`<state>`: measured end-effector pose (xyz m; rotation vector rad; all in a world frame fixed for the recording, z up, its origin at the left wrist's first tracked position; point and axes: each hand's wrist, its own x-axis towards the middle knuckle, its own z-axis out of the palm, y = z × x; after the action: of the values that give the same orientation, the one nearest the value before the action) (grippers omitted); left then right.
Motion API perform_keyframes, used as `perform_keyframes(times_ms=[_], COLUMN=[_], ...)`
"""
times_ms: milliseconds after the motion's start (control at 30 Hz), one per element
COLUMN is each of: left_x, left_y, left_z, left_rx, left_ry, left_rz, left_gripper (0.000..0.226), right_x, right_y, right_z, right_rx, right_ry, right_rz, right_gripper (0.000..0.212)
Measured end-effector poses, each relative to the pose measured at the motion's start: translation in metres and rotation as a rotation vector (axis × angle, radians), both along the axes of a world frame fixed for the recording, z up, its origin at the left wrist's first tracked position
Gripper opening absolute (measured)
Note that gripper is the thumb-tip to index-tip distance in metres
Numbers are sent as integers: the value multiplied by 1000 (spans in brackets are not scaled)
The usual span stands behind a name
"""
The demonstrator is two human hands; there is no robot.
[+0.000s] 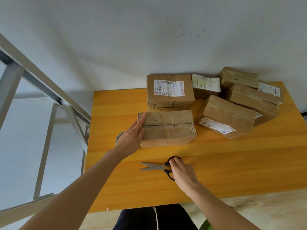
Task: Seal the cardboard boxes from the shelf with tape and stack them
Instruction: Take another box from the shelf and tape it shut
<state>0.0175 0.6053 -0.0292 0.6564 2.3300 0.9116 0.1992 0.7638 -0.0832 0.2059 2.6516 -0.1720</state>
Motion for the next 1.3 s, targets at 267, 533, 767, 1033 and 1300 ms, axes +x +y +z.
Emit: perform_keyframes(times_ms=[267, 533, 767, 1033, 1300], left_x=[9, 12, 10, 5, 1], left_y=[6, 40, 36, 36, 37], left_z=[6, 10, -3, -5, -4], left_rx=[-28, -304, -394, -369, -387], left_ry=[180, 687, 682, 631, 642], left_rz=[58, -236, -259, -266, -292], left_gripper=[52, 59, 58, 63, 66], right_x=[0, -84, -106, -109, -102], right_y=[-1, 9, 35, 41, 76], right_z=[17, 69, 60, 51, 56], right_rx=[75, -76, 15, 0, -11], right_ry=[319, 622, 288, 294, 228], right_rz=[177, 60, 236, 250, 430], right_gripper=[32, 65, 116, 99, 80])
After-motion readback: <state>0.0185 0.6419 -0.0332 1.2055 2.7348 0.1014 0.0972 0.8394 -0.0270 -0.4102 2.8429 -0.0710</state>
